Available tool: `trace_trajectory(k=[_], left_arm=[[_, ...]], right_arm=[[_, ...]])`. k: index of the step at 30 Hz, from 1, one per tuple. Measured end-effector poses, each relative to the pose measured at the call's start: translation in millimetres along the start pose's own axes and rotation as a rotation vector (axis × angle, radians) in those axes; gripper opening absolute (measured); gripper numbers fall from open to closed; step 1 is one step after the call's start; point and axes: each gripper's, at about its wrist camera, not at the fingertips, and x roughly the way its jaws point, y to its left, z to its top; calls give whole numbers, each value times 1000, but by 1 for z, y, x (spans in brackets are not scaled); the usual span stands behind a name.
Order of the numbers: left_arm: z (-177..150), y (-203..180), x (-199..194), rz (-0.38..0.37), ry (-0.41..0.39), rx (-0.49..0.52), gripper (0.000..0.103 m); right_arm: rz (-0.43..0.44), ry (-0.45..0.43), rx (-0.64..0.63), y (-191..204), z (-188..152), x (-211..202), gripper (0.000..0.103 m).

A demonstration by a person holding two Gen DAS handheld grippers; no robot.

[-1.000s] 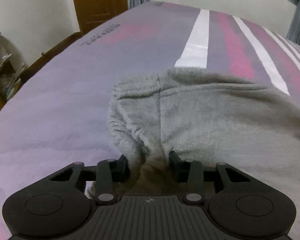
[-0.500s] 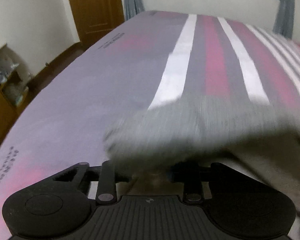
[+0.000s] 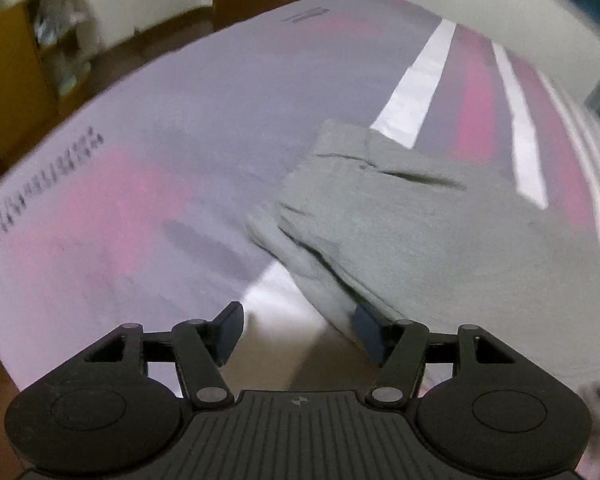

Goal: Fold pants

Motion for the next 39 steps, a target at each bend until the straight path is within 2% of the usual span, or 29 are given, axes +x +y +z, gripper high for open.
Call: trace_trajectory(k=[1, 3, 5, 9, 11, 17, 18, 20, 21, 22, 25, 26, 27, 28, 29, 31, 38, 39], left_arm=[[0, -1, 1, -31, 14, -22, 47], [-6, -1, 5, -98, 61, -72, 33], [-9, -5, 13, -146, 93, -120, 33], [-16, -16, 29, -174, 114, -199, 33], [-16, -16, 33, -178, 109, -250, 33], [-16, -15, 40, -206, 84, -315, 34], [-13, -17, 42, -217, 80, -330, 35], [-13, -20, 41, -232, 61, -337, 47], [-13, -20, 39, -228, 54, -334, 61], [-13, -23, 41, -222, 46, -332, 66], [-12, -19, 45, -233, 21, -360, 65], [-11, -17, 46, -235, 21, -356, 62], [-10, -16, 47, -233, 24, -352, 44], [-9, -17, 52, -234, 37, -350, 30], [-9, -16, 52, -229, 41, -357, 28], [-8, -16, 49, -218, 16, -356, 13], [3, -19, 34, -241, -23, -296, 10], [5, -19, 34, -243, -24, -293, 10]], right_arm=[[-1, 4, 22, -4, 1, 0, 35], [-1, 3, 48, -6, 0, -1, 36], [-4, -9, 45, -4, -3, -5, 37], [-9, -13, 54, 3, -12, -11, 39], [-13, -7, 60, 1, -16, -9, 39], [-17, 20, 85, 0, -16, -10, 39], [-17, 22, 90, 0, -16, -10, 39], [-18, 23, 96, 1, -17, -10, 40], [-18, 24, 96, 2, -16, -11, 40], [-18, 27, 94, 3, -17, -10, 40], [-18, 36, 91, 5, -16, -8, 40], [-17, 37, 93, 5, -16, -8, 40], [-15, 39, 98, 6, -15, -7, 40], [-11, 41, 108, 5, -15, -6, 40], [-2, 44, 127, 3, -14, -5, 40], [11, 50, 171, -2, -13, -3, 40], [63, 34, 427, -31, -1, 17, 40], [67, 25, 456, -34, 1, 22, 38]])
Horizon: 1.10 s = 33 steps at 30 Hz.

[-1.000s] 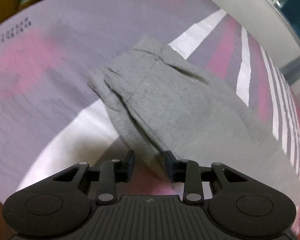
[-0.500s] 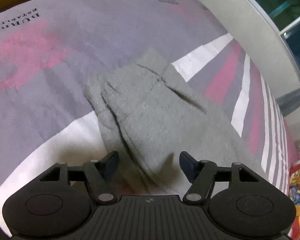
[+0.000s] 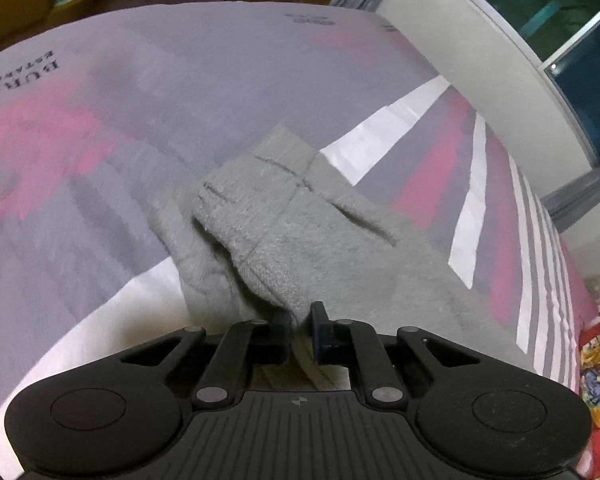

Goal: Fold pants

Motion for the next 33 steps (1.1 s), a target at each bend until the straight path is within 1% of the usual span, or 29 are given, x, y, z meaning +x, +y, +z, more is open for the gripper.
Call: trace_trajectory(k=[1, 3, 4, 7, 8, 11, 13, 14, 16, 18, 19, 20, 21, 24, 26, 29, 33], left_arm=[[3, -1, 0, 1, -1, 7, 10], [6, -1, 0, 8, -4, 22, 10], [8, 0, -1, 9, -4, 27, 10], [16, 4, -7, 13, -17, 48, 10], [19, 7, -11, 15, -24, 53, 10], [23, 19, -20, 14, -34, 57, 9], [20, 27, -20, 33, -33, 75, 10], [17, 33, -15, 51, -19, 80, 10], [10, 42, -2, 75, 9, 69, 10], [4, 45, 10, 81, 22, 72, 10], [2, 44, 12, 80, 23, 72, 10], [1, 43, 11, 78, 20, 73, 10], [1, 42, 8, 76, 13, 67, 10], [-1, 41, -7, 62, 7, 52, 10], [-8, 32, -20, 66, -10, 97, 10], [-20, 12, -33, 40, -20, 166, 10], [-41, -27, -30, -10, 19, 234, 10]], right_arm=[[4, -10, 29, -2, 3, 4, 35], [-2, -23, 53, -2, 5, 10, 8], [-2, -33, 39, 2, 4, 8, 8], [1, -78, -142, 32, -10, -12, 8], [14, -80, -176, 39, -14, -20, 8], [55, -55, -248, 53, -33, -35, 8], [43, -25, -301, 60, -44, -32, 8], [24, -1, -322, 60, -50, -25, 7], [-22, 41, -334, 57, -59, -8, 7], [-62, 58, -345, 53, -64, 1, 9], [-62, 59, -335, 51, -65, 2, 11], [-61, 51, -326, 50, -64, 0, 15], [-63, 46, -324, 52, -64, -4, 21], [-62, 25, -320, 54, -58, -13, 25], [-61, 25, -304, 46, -55, -17, 26], [-67, 11, -267, 32, -55, -30, 30], [-89, -32, -240, 16, -52, -53, 31]])
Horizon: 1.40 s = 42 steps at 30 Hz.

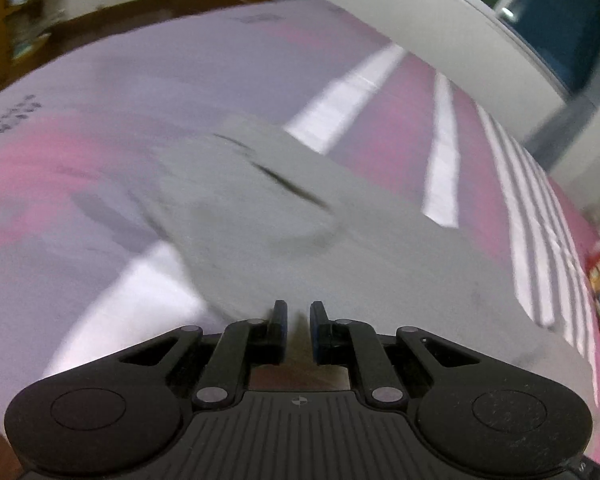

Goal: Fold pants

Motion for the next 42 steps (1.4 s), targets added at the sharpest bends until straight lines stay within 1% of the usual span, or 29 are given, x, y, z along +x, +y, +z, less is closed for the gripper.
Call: trace_trajectory(k=[2, 5, 7, 9, 10, 13, 15, 17, 20, 23, 24, 25, 26, 27, 30, 33, 34, 35, 37, 38, 39, 41, 42], left_arm=[[-8, -22, 9, -16, 26, 41, 10], [-20, -51, 26, -28, 64, 70, 10], [-30, -63, 36, -14, 77, 90, 10], [-34, -67, 43, 1, 87, 97, 10], [-36, -66, 48, 11, 97, 82, 10], [-40, -58, 53, 5, 101, 35, 10], [-40, -61, 55, 11, 100, 41, 10], [-41, -63, 55, 21, 98, 56, 10], [-43, -64, 55, 36, 97, 78, 10], [-41, -68, 59, 50, 96, 89, 10], [-41, -69, 58, 53, 96, 90, 10], [-41, -69, 58, 55, 95, 90, 10], [-42, -70, 58, 58, 94, 90, 10], [-42, -71, 58, 60, 93, 91, 10], [-42, -74, 58, 65, 90, 102, 10], [-43, -76, 58, 70, 84, 118, 10], [-44, -76, 57, 70, 82, 123, 10], [-45, -76, 57, 72, 80, 128, 10], [-45, -76, 56, 71, 77, 134, 10], [-45, -77, 56, 70, 75, 137, 10], [-45, -78, 57, 70, 74, 142, 10], [-45, -78, 56, 68, 72, 149, 10], [-44, -78, 56, 67, 72, 147, 10]], right_arm=[[-26, -16, 25, -13, 0, -9, 33], [-76, -46, 66, -40, 1, -27, 33], [-105, -63, 95, -58, 2, -39, 33], [-144, -82, 121, -77, 2, -51, 33], [-161, -90, 135, -87, 3, -55, 33], [-207, -114, 181, -113, 2, -66, 34], [-226, -135, 226, -129, 3, -67, 34], [-218, -164, 297, -146, 3, -65, 33], [-176, -217, 401, -164, 6, -58, 31], [-167, -266, 458, -173, 9, -53, 30], [-171, -273, 465, -174, 12, -51, 27], [-182, -280, 454, -172, 13, -50, 25], [-202, -290, 429, -169, 14, -49, 20], [-218, -297, 395, -165, 16, -50, 12], [-223, -349, 330, -156, 21, -61, 8], [-249, -399, 215, -134, 21, -82, 7], [-255, -412, 185, -129, 21, -87, 6], [-251, -430, 162, -123, 18, -97, 1], [-262, -447, 128, -118, 13, -107, 1], [-265, -441, 115, -116, 9, -111, 1], [-267, -415, 105, -116, 4, -110, 1], [-248, -309, 113, -126, 3, -92, 3], [-227, -276, 160, -136, 2, -85, 11]])
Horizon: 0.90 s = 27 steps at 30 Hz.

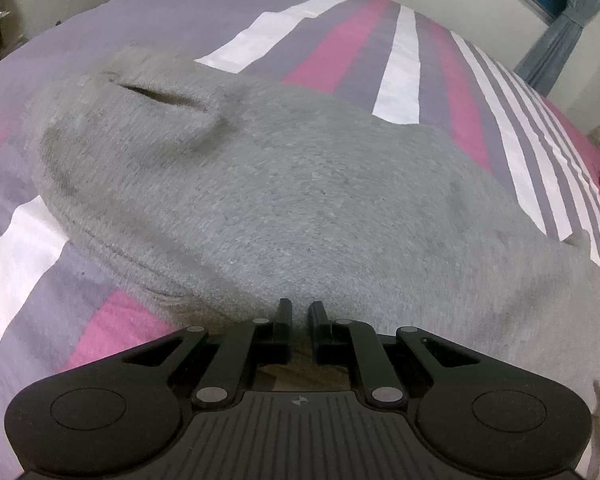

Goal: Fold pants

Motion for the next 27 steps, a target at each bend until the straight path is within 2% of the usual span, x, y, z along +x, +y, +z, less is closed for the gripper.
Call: trace_trajectory(k=[1, 2, 7, 11, 13, 14, 21, 24, 27], left_arm=[[0, 1, 0, -2, 1, -4, 10], [0, 1, -1, -3, 2, -8, 10], [0, 0, 0, 1, 0, -4, 10], [-1, -1, 1, 7, -3, 1, 10], [-1, -1, 1, 8, -3, 3, 10], [-1, -1, 1, 8, -2, 4, 10], [-1, -3, 1, 12, -7, 15, 10], [-2, -4, 0, 18, -12, 31, 10], [-3, -4, 1, 21, -16, 42, 10]], right_arm=[[2, 14, 45, -6, 0, 6, 18], [5, 21, 81, -11, 0, 12, 28], [4, 40, 194, -33, 12, 38, 35], [31, 20, 291, -50, 25, 57, 31], [36, 6, 294, -50, 29, 55, 20], [38, -5, 266, -46, 32, 53, 8], [24, -151, 51, -14, 30, -14, 6], [7, -134, 20, -13, 10, -27, 6], [-74, -26, -13, -23, -13, -9, 6]])
